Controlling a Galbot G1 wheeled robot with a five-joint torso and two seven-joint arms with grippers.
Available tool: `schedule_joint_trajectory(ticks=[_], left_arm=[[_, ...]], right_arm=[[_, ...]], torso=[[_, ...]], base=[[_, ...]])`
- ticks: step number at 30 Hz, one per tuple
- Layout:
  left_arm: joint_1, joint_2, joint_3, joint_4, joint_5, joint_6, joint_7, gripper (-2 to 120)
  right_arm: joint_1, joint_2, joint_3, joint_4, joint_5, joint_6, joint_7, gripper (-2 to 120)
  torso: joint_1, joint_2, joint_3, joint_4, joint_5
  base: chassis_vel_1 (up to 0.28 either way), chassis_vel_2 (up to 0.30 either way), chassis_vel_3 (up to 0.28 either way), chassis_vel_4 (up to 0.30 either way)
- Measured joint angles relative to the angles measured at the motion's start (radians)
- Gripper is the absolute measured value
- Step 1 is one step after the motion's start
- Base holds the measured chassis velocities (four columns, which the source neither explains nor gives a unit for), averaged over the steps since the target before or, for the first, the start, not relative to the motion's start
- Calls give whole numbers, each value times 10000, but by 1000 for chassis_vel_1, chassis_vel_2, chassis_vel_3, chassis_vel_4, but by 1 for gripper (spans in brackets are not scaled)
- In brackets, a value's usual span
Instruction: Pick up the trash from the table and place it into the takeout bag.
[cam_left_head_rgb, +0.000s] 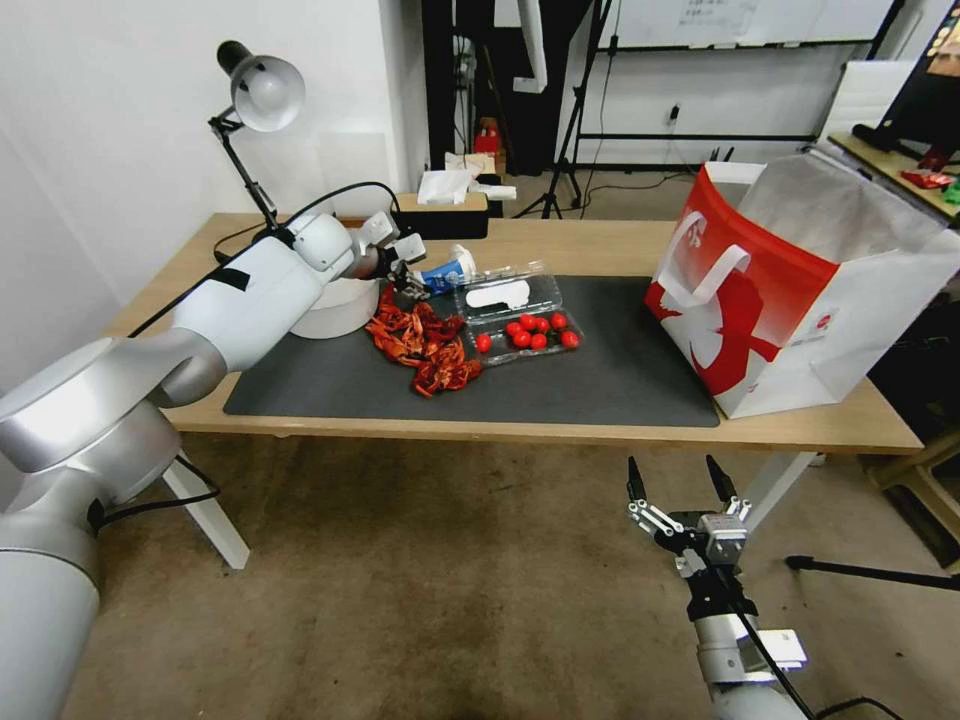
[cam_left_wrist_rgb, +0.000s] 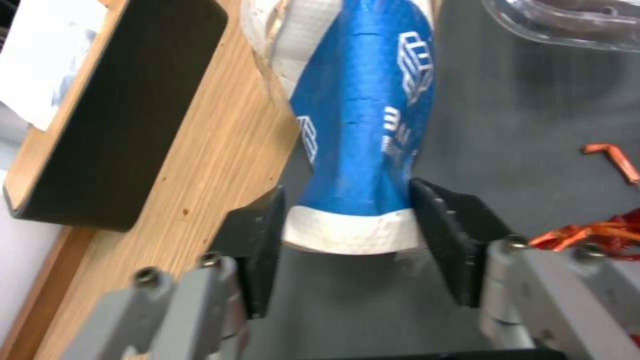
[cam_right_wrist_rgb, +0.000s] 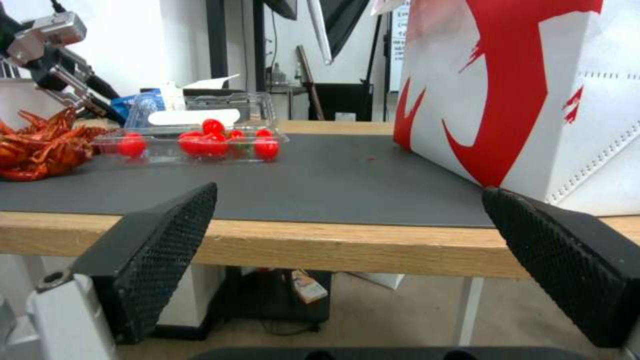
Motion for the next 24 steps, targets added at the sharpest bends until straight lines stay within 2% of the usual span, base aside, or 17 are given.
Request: schedule_joint_trajectory(ticks=[2,5,6,7,8,9,15,20,21,23,24], left_arm=[[13,15,-1,-35,1,-14,3,45],[58,66,-2,-162,4,-51,78,31],[58,66,-2,-162,4,-51,78,31],[71,86,5,-206,4,-58,109,23],[71,86,5,-206,4,-58,109,23],[78,96,17,-239,4,-60,133,16],[115,186,47,-420,-24,-60,159,3],[174,278,-98,-645,-247,-165,139,2],[174,331,-477,-891,-644,-362,-52,2],[152,355,-619,-1067,-933,-451,-211,2],[99,377,-795,-1383,-1469,-653,-520,2]], right_arm=[[-4,0,0,-1,1,1,12,100],[-32,-6,24,-1,6,27,39,100],[-32,-6,24,-1,6,27,39,100],[-46,-11,36,-1,11,36,47,100],[-46,-11,36,-1,11,36,47,100],[-53,-14,46,0,14,41,52,100],[-59,-11,48,33,20,63,58,100],[-43,-7,46,51,21,64,59,100],[-24,-6,44,72,24,64,62,100],[-16,-6,43,84,27,64,63,100],[-18,-7,38,90,30,64,63,100]], torso=[[0,0,-1,1,-1],[-1,1,-2,1,1],[-1,1,-2,1,1],[-1,1,-2,0,1],[-1,1,-2,0,1],[0,1,-2,0,0],[0,0,-1,0,-1],[0,0,2,0,-3],[2,-2,3,0,-4],[1,-2,2,2,2],[1,-2,2,4,-1]], base=[[0,0,0,0],[0,0,0,0],[0,0,0,0],[0,0,0,0],[0,0,0,0],[0,0,0,0],[0,0,0,0],[0,0,0,0],[0,0,0,0],[0,0,0,0],[0,0,0,0]])
